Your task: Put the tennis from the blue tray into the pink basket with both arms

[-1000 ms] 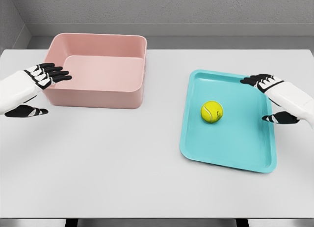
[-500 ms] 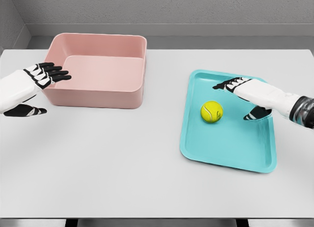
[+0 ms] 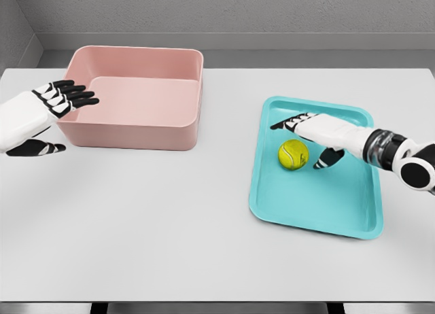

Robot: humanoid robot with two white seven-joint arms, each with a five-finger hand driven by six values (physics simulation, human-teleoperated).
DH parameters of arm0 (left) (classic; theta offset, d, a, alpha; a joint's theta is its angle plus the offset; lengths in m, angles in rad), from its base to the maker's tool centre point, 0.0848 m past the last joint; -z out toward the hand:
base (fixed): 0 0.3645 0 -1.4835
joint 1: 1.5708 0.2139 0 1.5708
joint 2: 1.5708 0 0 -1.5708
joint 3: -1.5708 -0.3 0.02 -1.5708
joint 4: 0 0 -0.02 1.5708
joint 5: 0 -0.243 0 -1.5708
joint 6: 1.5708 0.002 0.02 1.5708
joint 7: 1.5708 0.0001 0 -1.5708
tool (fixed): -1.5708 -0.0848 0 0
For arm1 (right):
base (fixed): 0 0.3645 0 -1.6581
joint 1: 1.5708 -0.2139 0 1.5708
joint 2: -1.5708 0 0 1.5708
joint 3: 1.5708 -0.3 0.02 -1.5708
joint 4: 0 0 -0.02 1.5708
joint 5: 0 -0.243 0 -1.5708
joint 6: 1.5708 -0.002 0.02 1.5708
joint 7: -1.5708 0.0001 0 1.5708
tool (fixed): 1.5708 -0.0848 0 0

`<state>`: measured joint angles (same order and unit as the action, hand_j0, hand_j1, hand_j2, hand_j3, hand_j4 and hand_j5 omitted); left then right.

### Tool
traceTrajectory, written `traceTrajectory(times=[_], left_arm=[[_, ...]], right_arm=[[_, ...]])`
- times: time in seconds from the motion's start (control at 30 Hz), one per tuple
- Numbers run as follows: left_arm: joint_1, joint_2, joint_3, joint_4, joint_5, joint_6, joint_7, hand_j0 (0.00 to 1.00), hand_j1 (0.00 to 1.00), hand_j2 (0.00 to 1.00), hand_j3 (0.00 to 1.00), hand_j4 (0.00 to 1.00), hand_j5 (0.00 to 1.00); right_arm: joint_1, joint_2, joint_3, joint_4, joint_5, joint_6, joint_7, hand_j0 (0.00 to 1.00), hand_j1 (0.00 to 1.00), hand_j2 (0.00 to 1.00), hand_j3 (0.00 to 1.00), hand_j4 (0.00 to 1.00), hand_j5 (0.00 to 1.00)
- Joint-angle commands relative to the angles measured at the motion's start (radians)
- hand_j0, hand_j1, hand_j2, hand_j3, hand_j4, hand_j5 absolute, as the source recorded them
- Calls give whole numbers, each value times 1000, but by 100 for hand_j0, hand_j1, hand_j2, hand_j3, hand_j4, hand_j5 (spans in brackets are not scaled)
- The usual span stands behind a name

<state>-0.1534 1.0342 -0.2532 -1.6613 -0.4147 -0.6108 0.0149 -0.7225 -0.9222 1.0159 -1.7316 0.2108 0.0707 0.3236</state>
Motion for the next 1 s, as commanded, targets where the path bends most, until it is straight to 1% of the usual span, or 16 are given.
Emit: traceTrajectory(times=[0.0, 0.1, 0.13, 0.17, 0.2, 0.3, 0.7, 0.77, 0.83, 0.93, 0.97], left_arm=[[0, -5, 5, 0, 0, 0, 0, 100, 100, 100, 100, 100, 100], [0, -5, 2, -2, -1, 0, 0, 100, 100, 100, 100, 100, 100], [2, -5, -1, -2, 0, 0, -6, 100, 100, 100, 100, 100, 100], [2, -6, -3, -5, 2, 0, -49, 100, 100, 100, 100, 100, 100], [2, -6, -5, -5, 2, 0, -62, 100, 100, 100, 100, 100, 100], [2, -6, -3, -6, 2, 0, -62, 100, 100, 100, 100, 100, 100], [2, 3, 0, -5, 2, 0, -62, 100, 100, 100, 100, 100, 100], [2, 3, 0, -5, 2, 0, -62, 100, 100, 100, 100, 100, 100], [2, 3, 0, -5, 2, 0, -64, 100, 100, 100, 100, 100, 100], [3, 3, 0, -5, 2, 0, -64, 100, 100, 100, 100, 100, 100], [3, 3, 0, -5, 2, 0, -64, 100, 100, 100, 100, 100, 100]], right_arm=[[0, 13, 20, 1, -1, 81, 0, 100, 100, 100, 100, 100, 100], [-2, 14, 21, 4, -1, 95, 0, 100, 100, 100, 100, 100, 100], [-14, 23, 36, 9, -1, 95, 0, 100, 100, 100, 100, 100, 100], [-28, 31, 52, 17, -1, 93, 0, 100, 100, 100, 100, 100, 100], [-29, 39, 61, 17, -1, 92, 0, 100, 100, 100, 100, 100, 100], [-32, 39, 75, 14, -1, 80, 2, 100, 100, 100, 100, 100, 100], [-34, 39, 92, 18, -2, 92, 11, 100, 100, 100, 100, 100, 100], [-34, 37, 96, 21, -1, 92, 11, 95, 95, 95, 95, 95, 95], [-34, 37, 101, 26, -2, 92, 11, 78, 78, 78, 78, 78, 78], [-34, 37, 101, 26, -1, 90, 12, 62, 62, 62, 62, 62, 62], [-34, 37, 102, 26, -1, 90, 14, 60, 60, 60, 60, 60, 60]])
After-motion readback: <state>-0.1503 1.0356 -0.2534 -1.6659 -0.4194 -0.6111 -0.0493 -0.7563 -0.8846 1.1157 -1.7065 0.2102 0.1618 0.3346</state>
